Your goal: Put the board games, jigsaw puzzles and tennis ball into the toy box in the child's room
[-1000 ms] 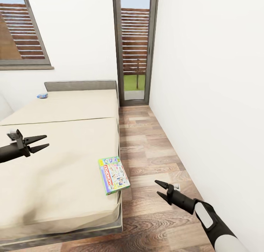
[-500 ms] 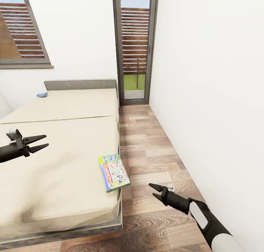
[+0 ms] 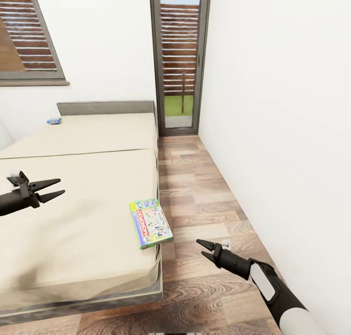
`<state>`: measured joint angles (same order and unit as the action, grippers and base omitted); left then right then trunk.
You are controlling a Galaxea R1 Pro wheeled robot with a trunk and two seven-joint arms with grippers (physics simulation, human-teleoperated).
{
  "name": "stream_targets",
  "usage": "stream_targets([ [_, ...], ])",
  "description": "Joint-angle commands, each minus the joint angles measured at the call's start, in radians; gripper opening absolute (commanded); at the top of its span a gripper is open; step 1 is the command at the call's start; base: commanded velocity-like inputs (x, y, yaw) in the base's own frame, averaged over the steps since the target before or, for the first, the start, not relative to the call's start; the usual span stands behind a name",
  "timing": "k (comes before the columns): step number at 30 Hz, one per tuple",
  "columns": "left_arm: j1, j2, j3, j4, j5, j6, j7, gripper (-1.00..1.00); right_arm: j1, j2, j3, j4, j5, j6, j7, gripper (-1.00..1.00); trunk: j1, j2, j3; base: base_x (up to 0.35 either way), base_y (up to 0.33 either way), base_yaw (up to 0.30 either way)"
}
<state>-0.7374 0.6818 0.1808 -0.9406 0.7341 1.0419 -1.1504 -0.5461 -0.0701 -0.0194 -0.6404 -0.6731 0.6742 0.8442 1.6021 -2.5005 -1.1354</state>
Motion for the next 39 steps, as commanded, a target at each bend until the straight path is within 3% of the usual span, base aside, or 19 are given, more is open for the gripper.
stream_targets([
  [1, -0.001, 0.0, 0.0, 0.0, 0.0, 0.005, -0.006, 1.0, -0.001, 0.002, -0.001, -0.001, -0.003, 0.006, 0.001, 1.0, 0.0, -0.001, -0.005, 0.0, 0.0, 0.0],
  [8, -0.001, -0.001, -0.001, 0.0, -0.001, 0.005, -0.017, 1.0, -0.006, 0.031, 0.018, -0.041, -0.003, 0.011, 0.007, 1.0, 0.003, -0.002, -0.032, 0.0, 0.0, 0.0],
  [14, -0.001, -0.007, -0.002, 0.0, -0.002, 0.004, -0.018, 1.0, -0.007, 0.049, 0.071, -0.101, -0.004, 0.017, 0.018, 1.0, 0.006, -0.004, -0.055, 0.0, 0.0, 0.0],
  [17, -0.001, -0.009, -0.003, 0.0, -0.003, 0.004, -0.018, 1.0, -0.01, 0.055, 0.088, -0.116, -0.005, 0.016, 0.033, 1.0, 0.006, -0.004, -0.055, 0.0, 0.0, 0.0],
  [24, -0.001, -0.011, -0.003, 0.0, -0.005, 0.003, -0.018, 1.0, -0.018, 0.102, 0.107, -0.129, -0.002, 0.01, 0.09, 1.0, 0.006, -0.004, -0.055, 0.0, 0.0, 0.0],
  [33, -0.001, -0.011, -0.003, 0.0, -0.005, 0.003, -0.018, 1.0, -0.019, 0.103, 0.114, -0.13, -0.001, 0.005, 0.215, 1.0, 0.006, -0.004, -0.055, 0.0, 0.0, 0.0],
  [39, -0.001, -0.011, -0.002, 0.0, -0.005, 0.003, -0.018, 1.0, -0.019, 0.101, 0.114, -0.13, -0.001, -0.004, 0.235, 1.0, 0.006, -0.004, -0.055, 0.0, 0.0, 0.0],
])
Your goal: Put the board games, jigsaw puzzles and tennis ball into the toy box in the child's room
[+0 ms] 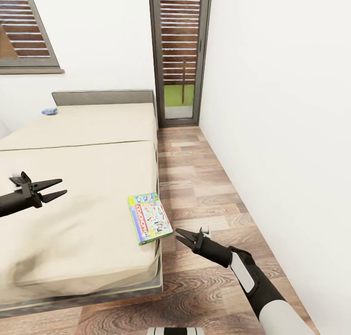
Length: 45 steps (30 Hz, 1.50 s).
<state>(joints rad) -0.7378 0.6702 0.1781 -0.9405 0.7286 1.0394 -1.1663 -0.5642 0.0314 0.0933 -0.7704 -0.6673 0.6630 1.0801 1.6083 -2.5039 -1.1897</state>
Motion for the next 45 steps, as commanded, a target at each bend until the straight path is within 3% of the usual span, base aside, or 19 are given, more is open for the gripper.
stream_targets([
  [1, 0.0, 0.0, 0.0, 0.0, 0.0, 0.005, -0.003, 1.0, 0.0, 0.0, 0.001, 0.0, -0.007, 0.004, 0.001, 1.0, 0.0, 0.0, -0.001, 0.0, 0.0, 0.0],
  [20, -0.001, 0.0, 0.0, 0.0, 0.004, 0.007, -0.003, 1.0, 0.006, -0.011, -0.009, 0.002, -0.009, -0.012, 0.024, 1.0, 0.0, 0.0, -0.001, 0.0, 0.0, 0.0],
  [29, 0.0, 0.001, 0.0, 0.0, 0.005, 0.007, -0.003, 1.0, 0.012, -0.029, -0.021, 0.006, -0.018, -0.015, 0.024, 1.0, 0.0, 0.0, -0.001, 0.0, 0.0, 0.0],
  [39, 0.0, 0.001, 0.0, 0.0, 0.005, 0.007, -0.003, 1.0, 0.016, -0.036, -0.06, 0.012, -0.023, -0.04, 0.024, 1.0, -0.005, 0.002, 0.038, 0.0, 0.0, 0.0],
  [45, -0.001, 0.005, 0.001, 0.0, 0.005, 0.007, -0.003, 1.0, 0.017, -0.036, -0.065, 0.012, -0.021, -0.044, 0.024, 1.0, -0.005, 0.002, 0.038, 0.0, 0.0, 0.0],
])
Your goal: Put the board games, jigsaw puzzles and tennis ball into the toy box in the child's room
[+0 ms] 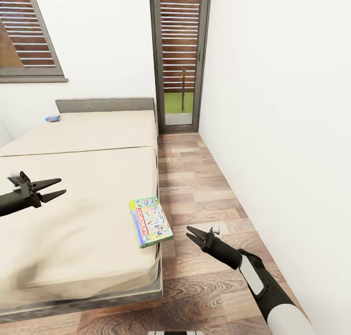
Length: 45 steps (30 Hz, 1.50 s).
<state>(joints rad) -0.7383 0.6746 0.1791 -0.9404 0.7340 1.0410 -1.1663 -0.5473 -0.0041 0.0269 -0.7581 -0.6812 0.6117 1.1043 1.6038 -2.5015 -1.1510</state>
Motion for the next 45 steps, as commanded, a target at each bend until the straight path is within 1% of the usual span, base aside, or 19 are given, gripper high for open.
stream_targets([
  [1, -0.001, 0.001, 0.0, 0.001, 0.0, 0.005, -0.003, 1.0, 0.0, 0.0, 0.001, 0.0, -0.007, 0.005, -0.001, 1.0, -0.001, 0.0, 0.003, 0.0, 0.0, 0.0],
  [6, 0.0, 0.001, 0.0, 0.001, 0.0, 0.005, -0.003, 1.0, 0.0, -0.001, 0.0, 0.0, -0.008, -0.008, 0.0, 1.0, -0.003, 0.001, 0.022, 0.0, 0.0, 0.0],
  [22, 0.0, 0.001, 0.0, 0.001, -0.001, 0.005, -0.003, 1.0, 0.0, -0.001, -0.001, 0.008, -0.008, -0.016, -0.004, 1.0, -0.003, 0.001, 0.022, 0.0, 0.0, 0.0],
  [27, 0.0, 0.001, 0.0, 0.001, 0.0, 0.005, -0.003, 1.0, -0.001, -0.002, -0.006, 0.046, -0.008, -0.026, -0.007, 1.0, -0.003, 0.001, 0.022, 0.0, 0.0, 0.0],
  [31, 0.0, 0.002, 0.0, 0.001, 0.001, 0.005, -0.003, 1.0, -0.009, -0.002, -0.013, 0.101, -0.004, -0.06, -0.007, 1.0, -0.003, 0.001, 0.022, 0.0, 0.0, 0.0],
  [35, 0.0, 0.002, 0.0, 0.002, 0.001, 0.005, -0.003, 1.0, -0.014, -0.002, -0.015, 0.126, -0.001, -0.075, -0.007, 1.0, -0.003, 0.001, 0.022, 0.0, 0.0, 0.0],
  [45, -0.001, 0.003, 0.0, 0.004, 0.001, 0.005, -0.004, 1.0, -0.017, 0.0, -0.016, 0.139, 0.002, -0.082, -0.009, 1.0, -0.003, 0.001, 0.022, 0.0, 0.0, 0.0],
])
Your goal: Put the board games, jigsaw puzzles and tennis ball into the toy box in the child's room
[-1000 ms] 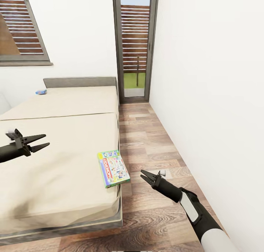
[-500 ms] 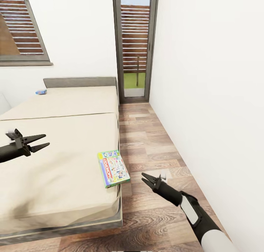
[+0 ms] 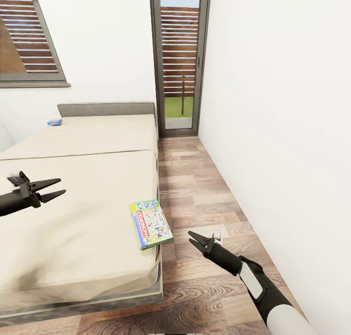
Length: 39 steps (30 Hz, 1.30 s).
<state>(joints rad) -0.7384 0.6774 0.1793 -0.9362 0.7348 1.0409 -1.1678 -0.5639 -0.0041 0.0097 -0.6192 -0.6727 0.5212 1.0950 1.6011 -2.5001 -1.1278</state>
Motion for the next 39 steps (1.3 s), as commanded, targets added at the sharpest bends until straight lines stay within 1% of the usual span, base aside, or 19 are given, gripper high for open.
stream_targets([
  [1, 0.0, 0.0, 0.0, 0.0, 0.0, 0.005, -0.003, 1.0, 0.0, 0.0, 0.001, 0.0, -0.006, 0.008, 0.0, 1.0, 0.0, 0.0, -0.001, 0.0, 0.0, 0.0],
  [15, 0.0, 0.001, 0.0, 0.0, 0.0, 0.005, -0.003, 1.0, -0.001, 0.001, 0.001, 0.001, -0.005, 0.008, 0.0, 1.0, 0.0, 0.0, -0.001, 0.018, 0.026, 0.0],
  [25, 0.0, 0.002, 0.001, 0.0, 0.0, 0.005, -0.003, 1.0, -0.001, 0.001, 0.001, 0.001, -0.005, 0.008, -0.001, 1.0, 0.0, 0.0, -0.001, 0.078, 0.054, 0.0],
  [39, 0.0, 0.002, 0.002, 0.001, 0.0, 0.005, -0.003, 1.0, -0.001, 0.003, 0.001, 0.014, -0.01, 0.016, -0.014, 1.0, 0.0, 0.0, -0.001, 0.007, 0.005, 0.0],
])
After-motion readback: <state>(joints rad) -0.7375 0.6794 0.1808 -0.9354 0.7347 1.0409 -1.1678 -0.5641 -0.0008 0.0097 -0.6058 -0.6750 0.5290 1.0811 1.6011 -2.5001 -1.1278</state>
